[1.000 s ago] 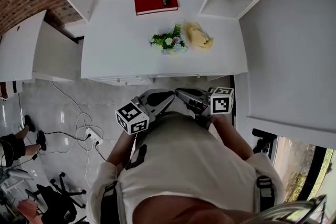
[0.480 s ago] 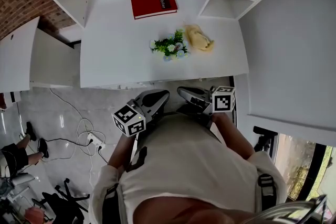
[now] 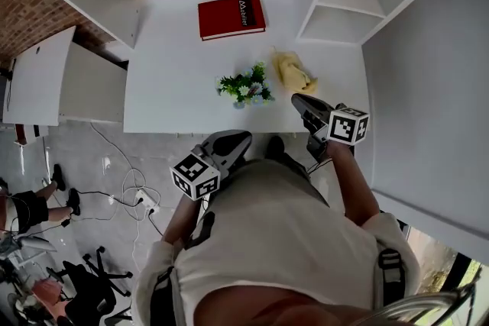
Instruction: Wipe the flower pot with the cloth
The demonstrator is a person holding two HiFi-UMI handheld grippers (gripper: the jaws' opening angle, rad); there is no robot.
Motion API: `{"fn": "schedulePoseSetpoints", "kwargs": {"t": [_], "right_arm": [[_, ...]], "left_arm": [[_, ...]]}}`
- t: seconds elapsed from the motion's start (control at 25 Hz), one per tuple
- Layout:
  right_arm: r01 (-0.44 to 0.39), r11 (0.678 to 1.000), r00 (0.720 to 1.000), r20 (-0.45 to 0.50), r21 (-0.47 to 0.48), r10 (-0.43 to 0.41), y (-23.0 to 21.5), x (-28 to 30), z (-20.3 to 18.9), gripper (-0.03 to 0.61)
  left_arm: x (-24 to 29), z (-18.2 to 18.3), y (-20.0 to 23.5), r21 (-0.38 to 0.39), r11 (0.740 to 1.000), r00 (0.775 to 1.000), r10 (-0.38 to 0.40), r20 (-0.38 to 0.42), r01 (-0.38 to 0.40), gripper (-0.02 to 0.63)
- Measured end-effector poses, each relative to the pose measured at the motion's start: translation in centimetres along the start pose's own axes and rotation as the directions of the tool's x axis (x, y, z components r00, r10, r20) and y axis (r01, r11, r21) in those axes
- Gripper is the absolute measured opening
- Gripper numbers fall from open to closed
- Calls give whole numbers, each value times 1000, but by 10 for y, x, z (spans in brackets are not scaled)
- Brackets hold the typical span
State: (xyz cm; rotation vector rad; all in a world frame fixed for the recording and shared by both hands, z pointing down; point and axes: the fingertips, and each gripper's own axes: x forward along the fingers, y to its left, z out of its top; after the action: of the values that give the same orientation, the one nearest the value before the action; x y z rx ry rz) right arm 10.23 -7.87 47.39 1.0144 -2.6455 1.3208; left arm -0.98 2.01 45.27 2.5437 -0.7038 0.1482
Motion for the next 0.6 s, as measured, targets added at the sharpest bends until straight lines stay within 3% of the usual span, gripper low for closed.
{"fn": "schedulePoseSetpoints", "kwargs": {"t": [0.2, 0.28, 0.32, 0.44, 0.6], "right_arm": [[56, 991, 997, -49, -123, -62, -55, 8, 36, 13], [48, 990, 994, -94, -136, -61, -70, 14, 39, 209], [49, 988, 990, -123, -145, -68, -79, 18, 38, 250], [80, 975, 969, -214, -206, -124, -113, 30, 32, 281], [125, 937, 913, -331, -327, -237, -165, 45, 12, 325]], "left_arm": [[36, 11, 6, -2, 998, 998, 70, -5, -70, 23], [47, 15, 8, -13, 994, 994, 109, 6, -109, 21], [52, 17, 11, -22, 991, 991, 131, 12, -131, 23], [63, 22, 19, -42, 978, 979, 204, 24, -203, 23], [72, 31, 23, -40, 960, 961, 277, 22, -276, 21]]}}
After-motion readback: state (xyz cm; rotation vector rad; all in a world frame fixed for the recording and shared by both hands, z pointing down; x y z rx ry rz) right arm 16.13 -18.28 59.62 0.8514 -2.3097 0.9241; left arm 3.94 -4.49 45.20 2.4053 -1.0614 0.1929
